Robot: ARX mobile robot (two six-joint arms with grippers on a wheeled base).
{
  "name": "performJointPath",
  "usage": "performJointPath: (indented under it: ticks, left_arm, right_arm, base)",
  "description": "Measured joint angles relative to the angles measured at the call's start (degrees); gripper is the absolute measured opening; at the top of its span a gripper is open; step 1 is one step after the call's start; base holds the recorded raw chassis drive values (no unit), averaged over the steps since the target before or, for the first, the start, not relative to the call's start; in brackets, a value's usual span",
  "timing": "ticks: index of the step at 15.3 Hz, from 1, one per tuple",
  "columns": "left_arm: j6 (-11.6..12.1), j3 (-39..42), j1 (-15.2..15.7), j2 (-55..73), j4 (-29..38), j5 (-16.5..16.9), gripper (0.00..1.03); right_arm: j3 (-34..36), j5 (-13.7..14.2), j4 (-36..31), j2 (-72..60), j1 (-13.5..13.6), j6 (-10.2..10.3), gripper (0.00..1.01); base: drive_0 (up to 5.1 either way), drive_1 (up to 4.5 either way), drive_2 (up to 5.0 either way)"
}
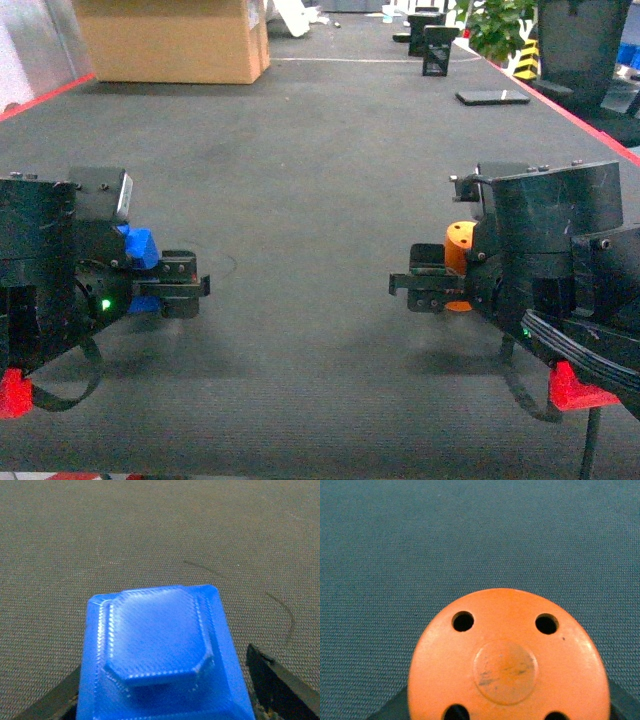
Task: Sort blue parts and orange caps into right shelf containers
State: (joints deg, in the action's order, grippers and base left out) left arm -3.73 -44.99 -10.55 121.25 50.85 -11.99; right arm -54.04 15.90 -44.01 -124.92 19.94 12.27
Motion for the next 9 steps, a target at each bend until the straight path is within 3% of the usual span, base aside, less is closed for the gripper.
performJointPath:
  ticks: [2, 4, 9]
  left_arm:
    - [-0.39, -0.07, 0.00, 0.00, 0.02, 0.00, 0.59]
    - [-0.57, -0.07, 0.00, 0.00, 0.24, 0.00, 0.43]
    - [-1.05, 5.16, -0.37, -4.68, 7.67, -2.32, 0.42]
  right_arm:
    - [-0.24, 0.13, 0.20, -0.17, 0.00, 0.20, 0.50]
    - [-0.22, 0.44, -0.15, -0.17, 0.02, 0.20, 0.45]
    - [5.97, 2.08, -6.01, 6.88, -0.02, 0.17, 0.44]
  base:
    - [0.0, 0.00, 0.0]
    - [0.0, 0.00, 0.0]
    - [0.0, 0.00, 0.0]
